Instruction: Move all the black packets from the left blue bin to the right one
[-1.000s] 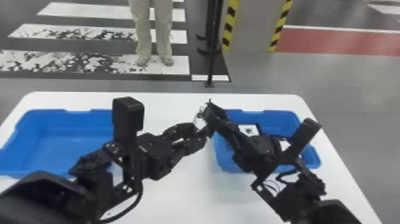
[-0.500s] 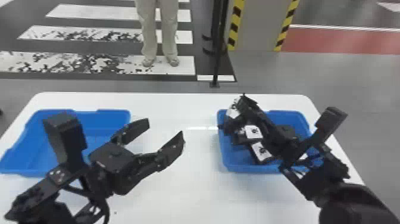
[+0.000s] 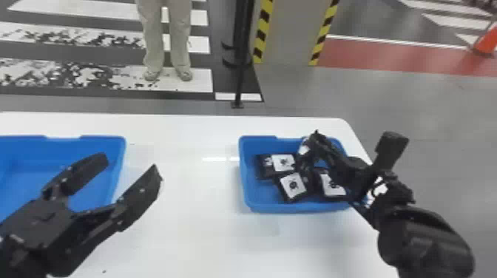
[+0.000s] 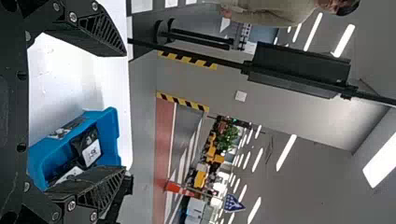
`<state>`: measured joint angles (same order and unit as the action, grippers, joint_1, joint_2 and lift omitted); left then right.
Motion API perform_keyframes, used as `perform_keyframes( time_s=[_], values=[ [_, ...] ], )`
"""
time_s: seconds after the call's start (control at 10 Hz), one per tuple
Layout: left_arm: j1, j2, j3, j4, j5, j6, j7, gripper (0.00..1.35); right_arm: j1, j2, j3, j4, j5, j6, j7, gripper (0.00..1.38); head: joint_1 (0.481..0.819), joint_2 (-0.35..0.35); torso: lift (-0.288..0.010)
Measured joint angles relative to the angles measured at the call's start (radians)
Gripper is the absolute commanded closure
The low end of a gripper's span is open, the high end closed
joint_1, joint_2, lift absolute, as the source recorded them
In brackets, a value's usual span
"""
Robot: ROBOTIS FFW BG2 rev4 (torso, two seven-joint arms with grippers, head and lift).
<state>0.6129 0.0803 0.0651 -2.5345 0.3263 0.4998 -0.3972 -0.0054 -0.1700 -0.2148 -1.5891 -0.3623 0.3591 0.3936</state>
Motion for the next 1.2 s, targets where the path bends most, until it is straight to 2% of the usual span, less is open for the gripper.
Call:
perform_keyframes(
  time_s=[0.1,0.2,0.3,0.5,0.8,1.0,1.2],
  values=[
    [0.014,-0.008,0.017,-0.008,0.003,-0.015,0.000,0.19,-0.004,-0.003,-0.002,0.024,0.006,0.005,0.000,0.25,0.695,-0.194,-0.140],
    [0.026,-0.012,0.030,-0.016,0.006,-0.028,0.000,0.19,0.014,-0.002,-0.002,0.013,0.012,0.000,0.001,0.11,0.695,-0.191,-0.140],
    [0.042,-0.015,0.040,-0.025,0.012,-0.043,0.000,0.19,0.058,0.002,-0.003,-0.040,0.032,-0.017,0.001,0.11,0.695,-0.186,-0.140],
    [0.093,-0.024,0.076,-0.037,0.033,-0.078,0.000,0.19,0.217,0.028,-0.003,-0.227,0.090,-0.054,-0.001,0.11,0.695,-0.159,-0.140],
    [0.197,-0.040,0.136,-0.044,0.051,-0.167,0.000,0.19,0.526,0.090,0.001,-0.544,0.173,-0.162,-0.001,0.11,0.695,-0.102,-0.140],
    [0.283,-0.061,0.179,-0.044,0.030,-0.280,0.000,0.19,0.698,0.131,0.002,-0.675,0.187,-0.262,-0.014,0.11,0.695,-0.047,-0.140],
    [0.359,-0.079,0.213,-0.040,0.005,-0.346,0.004,0.19,0.823,0.154,0.003,-0.744,0.195,-0.359,-0.027,0.11,0.695,-0.014,-0.140]
  ],
)
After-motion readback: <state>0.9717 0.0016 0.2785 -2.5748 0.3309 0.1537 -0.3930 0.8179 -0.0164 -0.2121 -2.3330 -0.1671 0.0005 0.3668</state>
